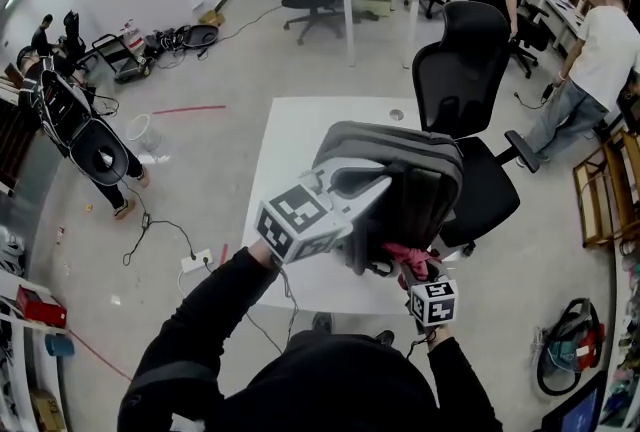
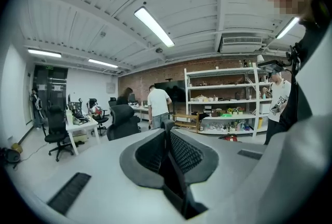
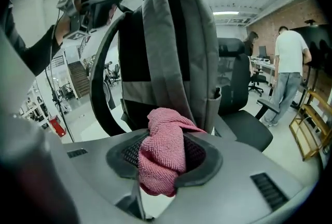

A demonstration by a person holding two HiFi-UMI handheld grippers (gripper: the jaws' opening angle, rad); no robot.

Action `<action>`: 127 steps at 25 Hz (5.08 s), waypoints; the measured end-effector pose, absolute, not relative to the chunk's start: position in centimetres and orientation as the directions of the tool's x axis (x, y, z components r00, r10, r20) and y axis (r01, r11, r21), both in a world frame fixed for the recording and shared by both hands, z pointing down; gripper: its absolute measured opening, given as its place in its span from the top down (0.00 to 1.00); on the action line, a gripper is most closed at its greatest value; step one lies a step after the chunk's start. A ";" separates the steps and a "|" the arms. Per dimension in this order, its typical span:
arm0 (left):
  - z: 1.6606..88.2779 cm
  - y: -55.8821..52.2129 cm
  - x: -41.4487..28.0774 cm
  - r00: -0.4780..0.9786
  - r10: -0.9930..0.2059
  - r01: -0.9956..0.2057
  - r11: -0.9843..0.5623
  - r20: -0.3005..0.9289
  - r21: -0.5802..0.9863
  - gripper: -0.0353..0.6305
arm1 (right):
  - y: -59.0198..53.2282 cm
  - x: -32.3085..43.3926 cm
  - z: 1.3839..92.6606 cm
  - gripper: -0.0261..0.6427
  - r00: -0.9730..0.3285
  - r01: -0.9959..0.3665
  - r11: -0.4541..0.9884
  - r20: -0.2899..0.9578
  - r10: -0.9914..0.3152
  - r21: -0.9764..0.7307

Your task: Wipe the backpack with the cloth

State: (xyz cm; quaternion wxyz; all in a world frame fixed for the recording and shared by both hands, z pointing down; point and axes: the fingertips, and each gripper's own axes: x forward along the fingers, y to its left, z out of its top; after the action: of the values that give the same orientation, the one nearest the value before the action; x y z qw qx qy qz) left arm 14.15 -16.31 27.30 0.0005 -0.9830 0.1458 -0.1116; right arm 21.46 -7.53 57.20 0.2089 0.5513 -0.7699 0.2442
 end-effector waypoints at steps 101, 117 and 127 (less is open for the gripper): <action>62.4 -19.3 -36.6 0.266 -0.692 -0.819 -0.530 0.671 -0.221 0.62 | -0.1 21.3 52.3 0.75 0.038 -0.930 -0.250 0.603 -0.797 -0.271; 36.1 8.1 11.2 0.932 -0.333 -0.340 -0.940 0.140 0.028 0.92 | 18.0 31.9 44.1 0.78 0.016 -0.875 -0.131 0.241 -0.970 -0.467; 38.1 20.1 26.3 0.983 -0.082 -0.127 -0.950 0.162 0.285 0.92 | 29.6 38.1 36.9 0.78 0.105 -0.909 -0.105 0.023 -0.994 -0.404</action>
State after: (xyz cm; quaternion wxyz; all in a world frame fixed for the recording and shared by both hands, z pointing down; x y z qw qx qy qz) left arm 26.29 20.14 38.15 -0.1487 -0.9847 0.0531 -0.0743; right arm 38.06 29.64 36.90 -0.1457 0.7287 -0.6529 0.1465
